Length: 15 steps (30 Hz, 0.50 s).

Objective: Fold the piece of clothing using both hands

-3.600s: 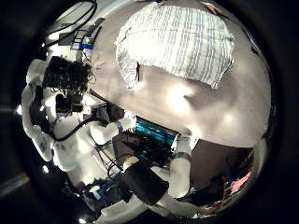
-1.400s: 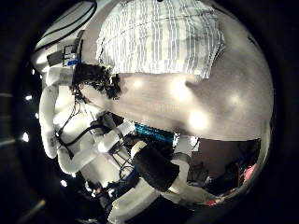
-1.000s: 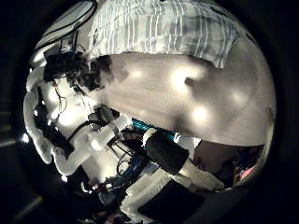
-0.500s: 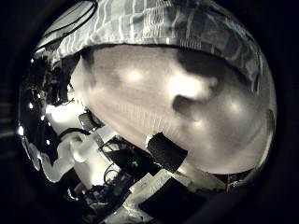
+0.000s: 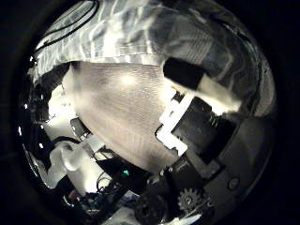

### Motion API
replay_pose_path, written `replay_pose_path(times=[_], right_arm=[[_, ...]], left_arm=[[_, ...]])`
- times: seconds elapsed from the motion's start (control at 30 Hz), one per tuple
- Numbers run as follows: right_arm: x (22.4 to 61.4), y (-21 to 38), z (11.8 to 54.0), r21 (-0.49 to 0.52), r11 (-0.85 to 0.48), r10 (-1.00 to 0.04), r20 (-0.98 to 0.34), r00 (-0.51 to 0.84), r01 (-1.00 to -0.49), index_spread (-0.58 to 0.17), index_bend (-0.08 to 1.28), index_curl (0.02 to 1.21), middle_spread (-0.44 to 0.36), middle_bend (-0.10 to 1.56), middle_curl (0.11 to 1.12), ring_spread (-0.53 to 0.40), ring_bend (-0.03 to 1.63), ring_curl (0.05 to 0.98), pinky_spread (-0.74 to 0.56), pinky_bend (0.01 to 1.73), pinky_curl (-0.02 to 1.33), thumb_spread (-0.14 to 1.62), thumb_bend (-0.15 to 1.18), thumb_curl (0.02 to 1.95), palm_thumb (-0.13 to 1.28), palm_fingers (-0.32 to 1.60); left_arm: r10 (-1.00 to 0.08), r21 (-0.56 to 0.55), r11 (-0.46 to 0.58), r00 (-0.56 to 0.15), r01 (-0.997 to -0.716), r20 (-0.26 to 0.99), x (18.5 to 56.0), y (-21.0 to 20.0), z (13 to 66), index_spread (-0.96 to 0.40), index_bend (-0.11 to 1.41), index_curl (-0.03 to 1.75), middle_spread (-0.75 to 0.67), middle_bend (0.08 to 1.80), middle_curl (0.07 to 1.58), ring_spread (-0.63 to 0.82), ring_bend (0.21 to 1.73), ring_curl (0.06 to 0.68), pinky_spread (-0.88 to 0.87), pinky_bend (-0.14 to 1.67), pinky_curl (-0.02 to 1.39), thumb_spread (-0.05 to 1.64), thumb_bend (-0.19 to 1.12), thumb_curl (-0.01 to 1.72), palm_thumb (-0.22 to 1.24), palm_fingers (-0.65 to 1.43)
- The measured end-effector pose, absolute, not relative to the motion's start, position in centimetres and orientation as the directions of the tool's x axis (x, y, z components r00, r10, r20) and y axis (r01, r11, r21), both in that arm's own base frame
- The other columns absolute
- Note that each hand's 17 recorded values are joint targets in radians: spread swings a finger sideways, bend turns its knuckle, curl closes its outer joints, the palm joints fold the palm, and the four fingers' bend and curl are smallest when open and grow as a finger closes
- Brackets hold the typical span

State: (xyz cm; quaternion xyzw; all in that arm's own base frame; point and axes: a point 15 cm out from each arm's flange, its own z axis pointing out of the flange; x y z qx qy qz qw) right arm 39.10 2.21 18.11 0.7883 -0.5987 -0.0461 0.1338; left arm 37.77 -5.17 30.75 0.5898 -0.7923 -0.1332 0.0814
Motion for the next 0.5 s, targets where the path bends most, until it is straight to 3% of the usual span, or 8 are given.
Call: replay_pose_path(times=[0.17, 0.33, 0.5], right_arm=[[39.3, 2.3, 19.1, 0.244, -0.247, -0.957, 0.092, 0.276, -0.938, -0.443, 0.57, 0.49, -0.273, 0.82, 0.68, -0.266, 1.12, 0.498, -0.39, 1.10, 0.41, 1.01, 0.00, 0.44, 0.82, 1.32], [39.6, 2.3, 21.9, 0.173, -0.248, -0.959, 0.098, 0.267, -0.953, -0.422, 0.87, 0.66, -0.249, 1.02, 0.78, -0.245, 1.23, 0.566, -0.32, 1.25, 0.50, 1.04, 0.03, 0.49, 0.95, 1.26], [38.4, 1.6, 25.1, 0.108, -0.239, -0.962, 0.105, 0.251, -0.965, -0.374, 1.02, 0.77, -0.222, 1.15, 0.84, -0.232, 1.33, 0.624, -0.26, 1.34, 0.57, 1.06, 0.03, 0.55, 1.01, 1.17]], left_arm=[[-0.953, 0.337, 0.276, -0.301, -0.900, -0.023, 36.9, -4.9, 30.8, -0.74, 0.35, 1.40, -0.60, 0.96, 1.12, -0.43, 1.46, 0.529, -0.56, 1.27, 0.76, 1.05, -0.01, 0.64, 0.93, 1.07], [-0.946, 0.385, 0.297, -0.323, -0.874, -0.004, 34.9, -5.1, 31.3, -0.74, 0.34, 1.43, -0.61, 0.95, 1.13, -0.43, 1.46, 0.527, -0.56, 1.26, 0.76, 1.05, -0.01, 0.64, 0.93, 1.07], [-0.939, 0.417, 0.318, -0.345, -0.852, 0.011, 32.7, -4.9, 31.7, -0.73, 0.33, 1.45, -0.61, 0.94, 1.14, -0.43, 1.46, 0.526, -0.56, 1.26, 0.76, 1.05, -0.02, 0.64, 0.92, 1.08]])
